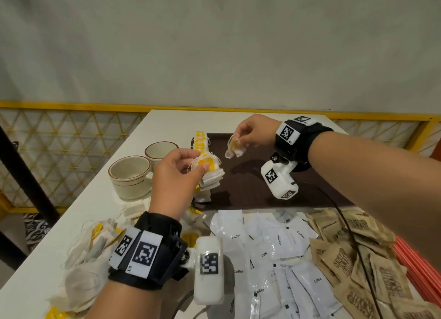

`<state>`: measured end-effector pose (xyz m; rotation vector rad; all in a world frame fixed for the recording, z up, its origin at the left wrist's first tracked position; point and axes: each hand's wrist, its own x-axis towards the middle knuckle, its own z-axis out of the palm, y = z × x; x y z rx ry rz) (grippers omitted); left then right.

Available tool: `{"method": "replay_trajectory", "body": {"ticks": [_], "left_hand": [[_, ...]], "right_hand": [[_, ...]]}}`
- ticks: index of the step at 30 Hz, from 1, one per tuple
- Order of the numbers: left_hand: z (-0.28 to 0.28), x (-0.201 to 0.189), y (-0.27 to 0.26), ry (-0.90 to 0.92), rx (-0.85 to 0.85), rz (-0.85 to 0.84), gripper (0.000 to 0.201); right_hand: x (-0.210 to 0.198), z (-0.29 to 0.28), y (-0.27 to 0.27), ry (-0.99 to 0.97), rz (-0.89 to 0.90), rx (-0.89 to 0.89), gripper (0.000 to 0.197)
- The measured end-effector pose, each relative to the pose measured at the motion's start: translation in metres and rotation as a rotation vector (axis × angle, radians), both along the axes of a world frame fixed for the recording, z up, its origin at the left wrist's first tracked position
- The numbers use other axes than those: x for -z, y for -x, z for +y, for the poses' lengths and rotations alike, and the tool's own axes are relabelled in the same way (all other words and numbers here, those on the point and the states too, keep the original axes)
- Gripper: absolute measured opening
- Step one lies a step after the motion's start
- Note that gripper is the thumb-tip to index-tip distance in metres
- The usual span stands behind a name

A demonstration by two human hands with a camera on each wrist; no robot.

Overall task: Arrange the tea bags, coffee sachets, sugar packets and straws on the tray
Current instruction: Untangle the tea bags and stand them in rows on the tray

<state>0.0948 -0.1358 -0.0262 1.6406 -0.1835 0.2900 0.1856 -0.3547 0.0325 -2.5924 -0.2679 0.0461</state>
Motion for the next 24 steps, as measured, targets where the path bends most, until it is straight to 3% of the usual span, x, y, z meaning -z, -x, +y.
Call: {"method": "replay_trajectory", "body": {"ticks": [11,19,24], "left_hand": [[-0.002,0.017,-0.010,0.033,0.022,0.049,0.021],[0.002,0.017,-0.016,0.011,-0.024,0.063,0.022],[0.005,0.015,-0.024,0.097,-0.047,0.083,0.022]], "right_hand": [[0.026,0.024,-0.112,0.074,-0.019,0.130,0.028],[0.053,0.039,-0.146,0.130,-0.102,0.176,0.026],[0.063,0.040,-0.154,0.042,-0.081,0.248,0.030]]}}
